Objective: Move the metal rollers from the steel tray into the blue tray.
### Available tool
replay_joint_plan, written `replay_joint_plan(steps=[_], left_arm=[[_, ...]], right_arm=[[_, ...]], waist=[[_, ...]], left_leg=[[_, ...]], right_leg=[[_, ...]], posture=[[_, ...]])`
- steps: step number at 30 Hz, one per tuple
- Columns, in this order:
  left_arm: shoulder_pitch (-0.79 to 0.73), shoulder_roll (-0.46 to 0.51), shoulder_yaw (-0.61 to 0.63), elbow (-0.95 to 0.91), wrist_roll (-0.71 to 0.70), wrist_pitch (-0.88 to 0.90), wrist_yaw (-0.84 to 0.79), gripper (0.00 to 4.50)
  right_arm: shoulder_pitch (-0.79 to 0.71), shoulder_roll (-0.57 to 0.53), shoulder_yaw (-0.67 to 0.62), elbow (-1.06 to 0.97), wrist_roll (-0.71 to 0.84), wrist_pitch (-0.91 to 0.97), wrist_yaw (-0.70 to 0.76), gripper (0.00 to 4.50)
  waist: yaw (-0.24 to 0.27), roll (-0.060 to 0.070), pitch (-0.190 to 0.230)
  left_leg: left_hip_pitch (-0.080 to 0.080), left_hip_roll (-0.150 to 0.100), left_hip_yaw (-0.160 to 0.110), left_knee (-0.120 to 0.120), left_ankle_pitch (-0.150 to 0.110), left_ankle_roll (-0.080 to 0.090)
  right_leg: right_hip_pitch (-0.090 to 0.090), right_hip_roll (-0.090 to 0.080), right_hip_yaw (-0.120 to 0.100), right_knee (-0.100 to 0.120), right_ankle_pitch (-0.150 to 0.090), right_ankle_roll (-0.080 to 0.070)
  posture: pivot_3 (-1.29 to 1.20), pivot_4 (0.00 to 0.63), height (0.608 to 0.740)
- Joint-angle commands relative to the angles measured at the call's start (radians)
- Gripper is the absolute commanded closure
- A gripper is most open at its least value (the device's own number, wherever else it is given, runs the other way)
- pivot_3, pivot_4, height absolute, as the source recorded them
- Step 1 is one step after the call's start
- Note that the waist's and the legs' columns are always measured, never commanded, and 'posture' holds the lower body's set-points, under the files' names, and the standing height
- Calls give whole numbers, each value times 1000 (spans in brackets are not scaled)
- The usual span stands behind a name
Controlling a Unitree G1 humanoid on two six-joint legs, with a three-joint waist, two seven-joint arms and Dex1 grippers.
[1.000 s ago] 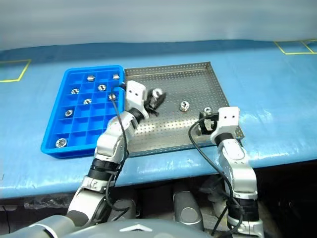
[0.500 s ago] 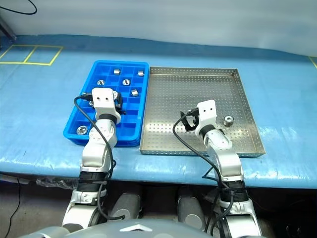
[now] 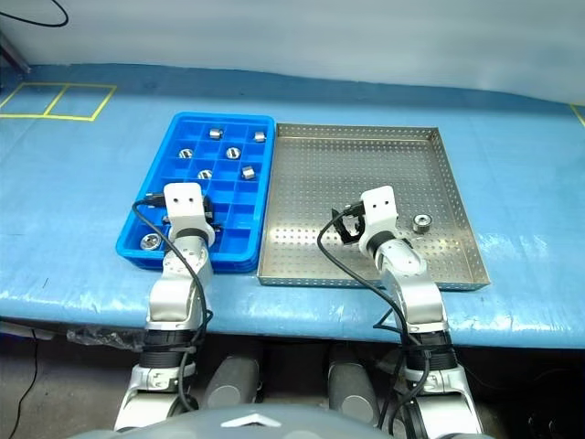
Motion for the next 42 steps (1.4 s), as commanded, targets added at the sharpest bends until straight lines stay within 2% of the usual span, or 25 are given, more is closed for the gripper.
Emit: replay_joint_plan(steps=[1, 9, 10, 11, 15, 18, 22, 27, 33, 36, 42], left_arm=[[22, -17, 33, -39, 24, -2, 66, 2750], [34, -14, 16, -57, -3, 56, 15, 2750], [35, -13, 13, -60, 3, 63, 15, 2032], [37, -10, 8, -63, 9, 68, 12, 1832], [52, 27, -29, -81, 5, 14, -53, 551], [64, 39, -19, -112, -49, -33, -119, 551], [91, 85, -22, -168, -156, -136, -287, 551], [141, 231, -73, -267, -238, -267, -539, 551], [185, 335, -54, -360, -315, -312, -674, 551], [198, 361, -18, -395, -343, -316, -687, 510], [235, 387, 18, -436, -331, -325, -679, 510]], right_arm=[[-11, -5, -13, -8, -1, -31, 2, 0], [-20, 17, -54, 0, -1, -60, -50, 0], [-25, 21, -63, 3, -2, -65, -63, 0], [-31, 24, -72, 6, -1, -70, -74, 0], [-69, 46, -113, 22, 19, -72, -112, 0], [-106, 56, -143, 49, 33, -45, -134, 0], [-165, 69, -182, 112, 64, 41, -165, 0], [-241, 81, -223, 204, 91, 181, -221, 0], [-272, 71, -215, 263, 102, 241, -203, 0], [-276, 60, -202, 274, 96, 245, -184, 557], [-280, 34, -115, 265, 21, 122, -156, 2569]], waist=[[-3, 0, 0], [-16, 0, 0], [-16, 0, 0], [-18, 0, 0], [-19, 0, 0], [-20, 0, 0], [-18, 0, 0], [-16, 0, 0], [-14, 0, 0], [-11, 0, 0], [-7, 0, 0]], left_leg=[[0, 0, 0, 0, 0, 0], [0, 0, 1, -1, 0, 0], [0, 0, 1, -1, 0, 0], [0, 0, 1, -1, 0, 0], [1, 0, 2, -1, 0, 0], [1, 0, 2, -1, 0, 0], [1, 0, 2, -1, 0, 0], [1, 1, 3, -1, 0, 0], [1, 1, 3, -1, 0, 1], [1, 1, 3, -1, 0, 1], [2, 2, 3, -2, 0, 1]], right_leg=[[0, 0, 0, 0, 0, 0], [0, 0, 1, 0, 1, 2], [0, 0, 1, -1, 1, 2], [0, 0, 1, -1, 1, 2], [0, 0, 2, 0, 1, 2], [0, 0, 2, 0, 1, 2], [0, 0, 2, 0, 0, 0], [-1, 0, 2, 1, -2, -3], [-1, 0, 2, 1, -2, -2], [-1, 0, 2, 1, -2, -2], [-1, 0, 2, 1, -2, -2]], posture=[[244, 150, 740], [240, 150, 740], [238, 150, 740], [237, 150, 740], [238, 150, 740], [238, 150, 740], [248, 150, 740], [275, 150, 740], [303, 150, 740], [315, 150, 740], [364, 150, 740]])
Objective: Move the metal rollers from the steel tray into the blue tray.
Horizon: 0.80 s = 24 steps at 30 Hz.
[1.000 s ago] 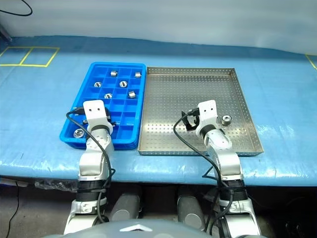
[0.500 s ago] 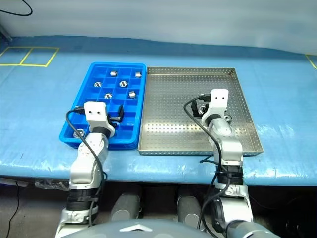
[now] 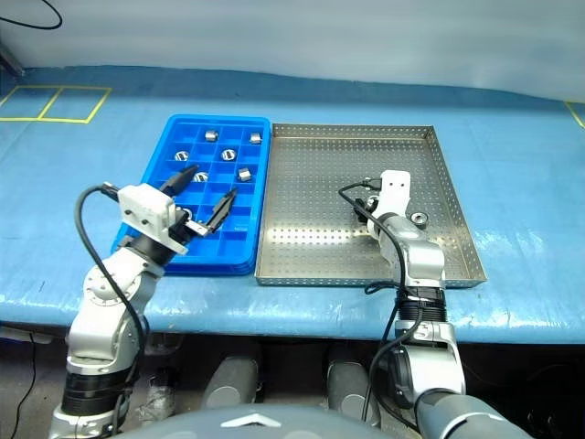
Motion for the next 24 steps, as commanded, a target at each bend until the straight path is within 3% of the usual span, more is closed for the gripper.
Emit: replay_joint_plan(steps=[1, 6, 13, 24], left_arm=[[20, 9, 23, -61, 3, -30, 15, 510], [84, 1, 36, -119, 16, -22, 50, 510], [209, -22, 35, -193, 51, 11, 110, 510], [306, -55, 38, -213, 91, 5, 178, 510]], right_arm=[[-23, -6, 58, -22, -44, -134, 31, 2787], [-64, 36, 159, -32, -64, -365, 141, 2782], [-163, 108, 216, 72, 5, -352, 328, 2782], [-341, 169, 201, 350, -50, -348, 233, 2782]], waist=[[4, 0, 0], [22, 0, 1], [93, 0, 1], [269, 0, 1]], left_leg=[[0, 0, 0, 0, 0, 0], [0, 1, 0, -1, 0, 0], [0, 1, -1, -2, 0, 0], [-10, 1, 1, -3, 0, -2]], right_leg=[[0, 0, 0, 0, 0, 0], [-1, 1, 0, 0, 0, 0], [-1, 1, -1, 0, -1, -1], [-15, 1, -2, 1, -1, -2]], posture=[[383, 150, 740], [467, 150, 740], [603, 150, 740], [661, 150, 740]])
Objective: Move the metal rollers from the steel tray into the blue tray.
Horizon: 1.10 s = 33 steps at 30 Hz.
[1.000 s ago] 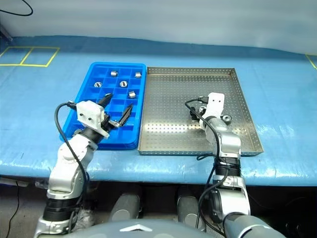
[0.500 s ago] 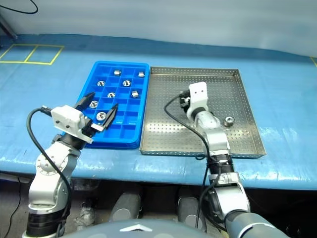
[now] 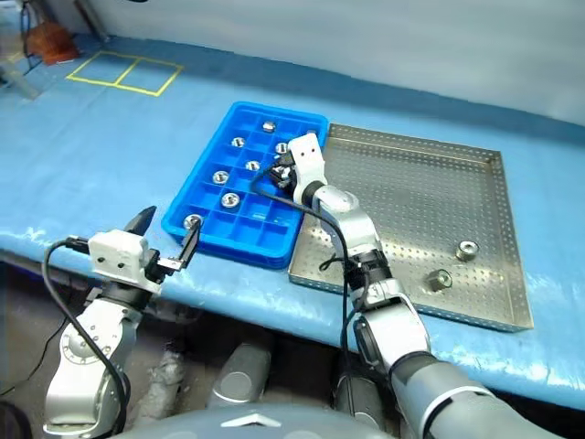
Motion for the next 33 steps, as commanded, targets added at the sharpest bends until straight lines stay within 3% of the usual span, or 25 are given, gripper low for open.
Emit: replay_joint_plan(steps=[1, 8, 13, 26, 33], left_arm=[[-1, -8, 5, -56, 6, -15, 14, 510], [-15, -4, 5, -42, 4, -17, 15, 510], [-28, -1, -3, -26, 4, -18, 11, 510], [-53, 1, -19, -5, 8, -12, 4, 510], [-59, 0, -23, -1, 8, -11, 3, 510]], right_arm=[[-53, 4, -20, 34, -16, -27, -32, 2782], [-44, -27, 0, 60, -61, -5, -31, 2782], [-26, -59, -16, 23, -63, 9, -42, 2782], [59, -157, 1, -179, -24, 192, 83, 2782], [75, -167, -26, -186, -37, 204, 44, 2782]], waist=[[41, 0, 0], [150, 0, 0], [194, 0, 0], [240, 0, 0], [246, 0, -1]], left_leg=[[0, 0, 0, -1, 0, -1], [-2, 1, 2, 0, -4, -5], [-2, 2, 2, 0, -5, -5], [-16, 3, -3, 1, -5, -8], [-16, 3, -5, 2, -4, -8]], right_leg=[[0, 0, 0, -1, 0, 0], [-2, 0, -1, -3, -1, -1], [-3, 0, -3, -3, -2, -2], [-14, -1, -13, -1, 0, 1], [-13, -2, -17, -1, -1, 0]], posture=[[660, 150, 740], [645, 150, 740], [625, 150, 740], [602, 150, 740], [598, 150, 740]])
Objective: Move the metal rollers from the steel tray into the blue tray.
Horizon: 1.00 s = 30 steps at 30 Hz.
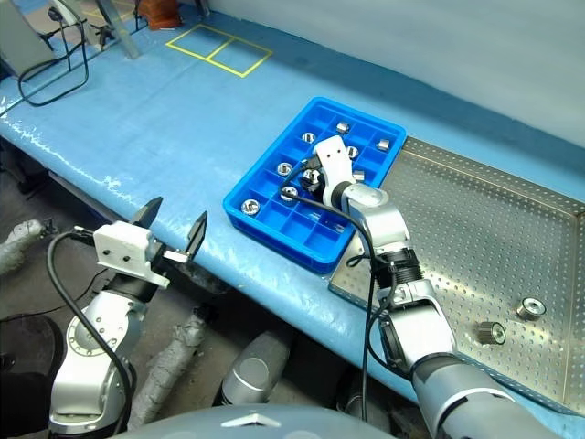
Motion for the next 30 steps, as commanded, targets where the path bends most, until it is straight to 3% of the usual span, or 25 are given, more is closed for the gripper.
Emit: replay_joint_plan(steps=[1, 18, 30], left_arm=[[-6, 0, 2, -3, 5, -11, 2, 510], [-33, 0, -19, 23, 1, -14, -10, 510], [-62, 5, -38, 42, 1, -11, -26, 510]], right_arm=[[12, -12, -33, -25, -3, -3, -36, 2782], [54, -85, -69, -80, 16, 70, -54, 2782], [89, -65, -201, -152, 170, 154, -59, 2782]], waist=[[3, 0, 0], [46, 0, 0], [42, 1, -1]], left_leg=[[0, 0, 0, 0, 0, 0], [0, -1, -6, 2, 1, -2], [2, -1, -12, 3, 1, -2]], right_leg=[[0, 0, 0, 0, 0, 0], [4, -1, -8, 0, -2, -4], [10, -2, -12, -2, -3, -5]], posture=[[597, 150, 740], [559, 150, 740], [532, 150, 740]])
